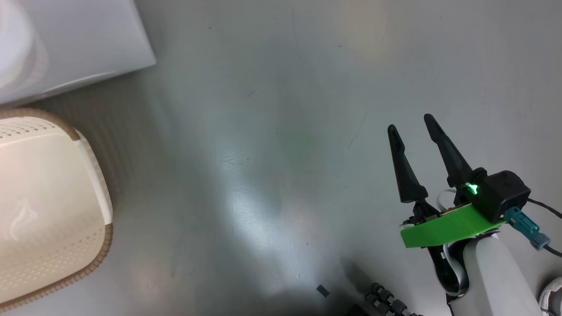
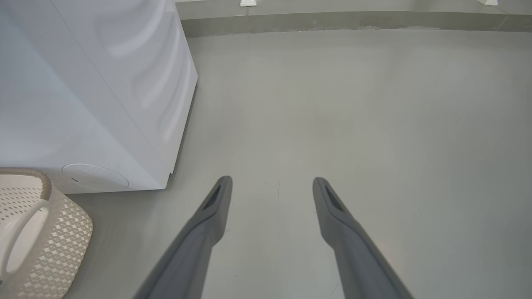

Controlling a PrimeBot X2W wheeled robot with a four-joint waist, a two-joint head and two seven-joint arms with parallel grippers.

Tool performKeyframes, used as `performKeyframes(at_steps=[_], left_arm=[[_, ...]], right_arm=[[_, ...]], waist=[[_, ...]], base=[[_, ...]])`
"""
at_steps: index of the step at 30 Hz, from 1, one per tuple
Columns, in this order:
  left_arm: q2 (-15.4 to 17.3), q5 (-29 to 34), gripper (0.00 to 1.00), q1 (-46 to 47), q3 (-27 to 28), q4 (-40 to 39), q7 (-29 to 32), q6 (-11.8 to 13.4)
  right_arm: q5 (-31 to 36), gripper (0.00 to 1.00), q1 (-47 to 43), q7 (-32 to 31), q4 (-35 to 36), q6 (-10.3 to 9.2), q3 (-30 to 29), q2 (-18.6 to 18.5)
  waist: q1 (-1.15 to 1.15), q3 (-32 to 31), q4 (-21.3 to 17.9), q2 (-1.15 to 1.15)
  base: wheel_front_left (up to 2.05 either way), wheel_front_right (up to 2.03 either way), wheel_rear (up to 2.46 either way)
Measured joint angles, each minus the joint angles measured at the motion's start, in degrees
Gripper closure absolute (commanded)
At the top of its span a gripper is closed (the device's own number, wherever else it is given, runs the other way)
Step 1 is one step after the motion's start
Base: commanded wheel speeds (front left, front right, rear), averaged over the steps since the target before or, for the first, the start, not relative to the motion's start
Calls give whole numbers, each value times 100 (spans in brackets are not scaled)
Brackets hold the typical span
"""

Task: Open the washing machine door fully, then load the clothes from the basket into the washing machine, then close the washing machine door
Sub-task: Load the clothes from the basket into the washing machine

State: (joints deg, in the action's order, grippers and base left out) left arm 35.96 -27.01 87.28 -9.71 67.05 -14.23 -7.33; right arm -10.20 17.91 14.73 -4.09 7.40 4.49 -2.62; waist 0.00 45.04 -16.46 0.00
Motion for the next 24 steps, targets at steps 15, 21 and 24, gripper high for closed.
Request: performKeyframes(at_steps=[15, 21, 24], left_arm=[[-175, -465, 0, -706, -241, -380, -41, -1], [-330, -559, 0, -1393, -205, -677, -41, 0], [-452, -610, 0, -1798, -208, -858, -41, 0]], right_arm=[[123, 0, -2, 0, -33, 0, -207, -3], [289, 0, -8, 0, -94, 0, -274, -4], [344, 0, -25, 0, -133, 0, -283, -7]], waist=[[0, -410, 213, 0], [0, -671, 408, 0], [0, -832, 510, 0]], base=[[0, 0, 0], [0, 0, 0], [0, 0, 0]])
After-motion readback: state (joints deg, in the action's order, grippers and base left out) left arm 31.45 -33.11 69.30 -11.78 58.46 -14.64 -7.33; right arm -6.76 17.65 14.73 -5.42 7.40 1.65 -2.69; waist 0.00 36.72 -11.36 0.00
